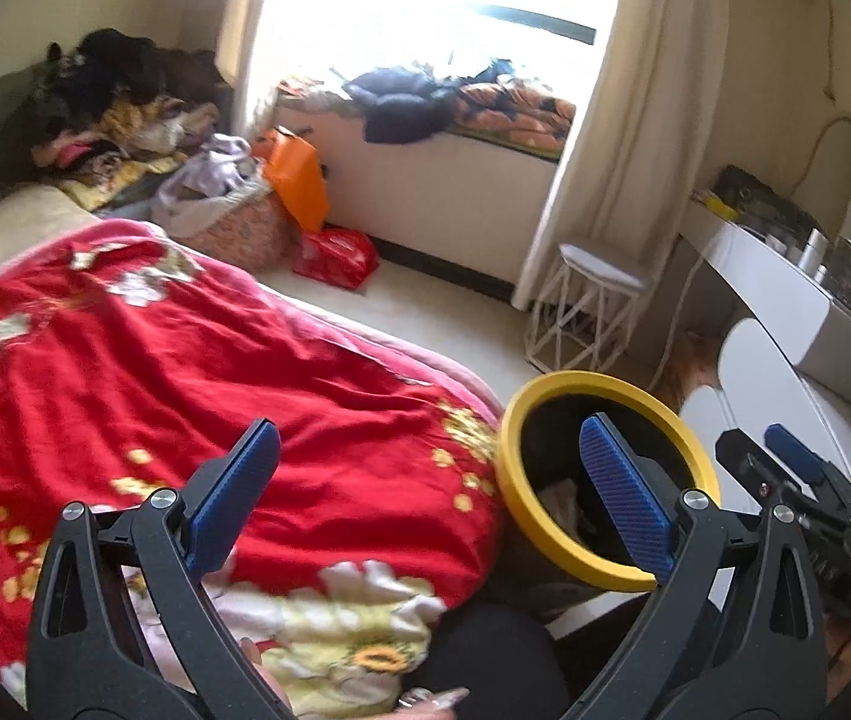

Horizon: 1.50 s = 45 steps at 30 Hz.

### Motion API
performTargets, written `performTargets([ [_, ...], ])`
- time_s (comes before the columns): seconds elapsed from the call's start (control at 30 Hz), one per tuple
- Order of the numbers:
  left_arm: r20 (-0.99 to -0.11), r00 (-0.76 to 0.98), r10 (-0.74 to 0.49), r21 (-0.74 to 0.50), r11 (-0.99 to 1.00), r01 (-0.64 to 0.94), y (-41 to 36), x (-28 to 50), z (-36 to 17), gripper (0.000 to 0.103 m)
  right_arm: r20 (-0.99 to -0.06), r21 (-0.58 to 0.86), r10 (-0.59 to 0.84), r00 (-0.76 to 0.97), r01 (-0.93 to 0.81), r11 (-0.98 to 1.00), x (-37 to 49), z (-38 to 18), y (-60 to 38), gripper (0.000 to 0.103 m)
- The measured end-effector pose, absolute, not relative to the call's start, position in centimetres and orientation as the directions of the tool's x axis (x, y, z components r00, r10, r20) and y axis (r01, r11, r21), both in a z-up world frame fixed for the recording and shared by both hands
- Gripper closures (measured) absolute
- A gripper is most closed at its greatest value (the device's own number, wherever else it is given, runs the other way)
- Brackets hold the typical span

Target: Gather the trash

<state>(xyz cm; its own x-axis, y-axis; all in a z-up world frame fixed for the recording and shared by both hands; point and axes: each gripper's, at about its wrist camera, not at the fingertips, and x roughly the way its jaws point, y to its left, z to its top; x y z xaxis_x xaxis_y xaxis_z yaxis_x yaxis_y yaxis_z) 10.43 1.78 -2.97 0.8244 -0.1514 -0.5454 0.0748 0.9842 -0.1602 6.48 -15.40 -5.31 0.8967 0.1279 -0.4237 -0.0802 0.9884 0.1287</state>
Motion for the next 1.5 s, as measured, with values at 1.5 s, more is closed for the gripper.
performTargets([
  [1.5, -0.39, 0.918, -0.078, -0.076, 0.996, 0.052, 4.0, 3.7, -4.0, 0.011, -0.148, 0.076, 0.017, 0.989, -0.006, 0.997, 0.4, -6.7, -12.9, 0.007],
])
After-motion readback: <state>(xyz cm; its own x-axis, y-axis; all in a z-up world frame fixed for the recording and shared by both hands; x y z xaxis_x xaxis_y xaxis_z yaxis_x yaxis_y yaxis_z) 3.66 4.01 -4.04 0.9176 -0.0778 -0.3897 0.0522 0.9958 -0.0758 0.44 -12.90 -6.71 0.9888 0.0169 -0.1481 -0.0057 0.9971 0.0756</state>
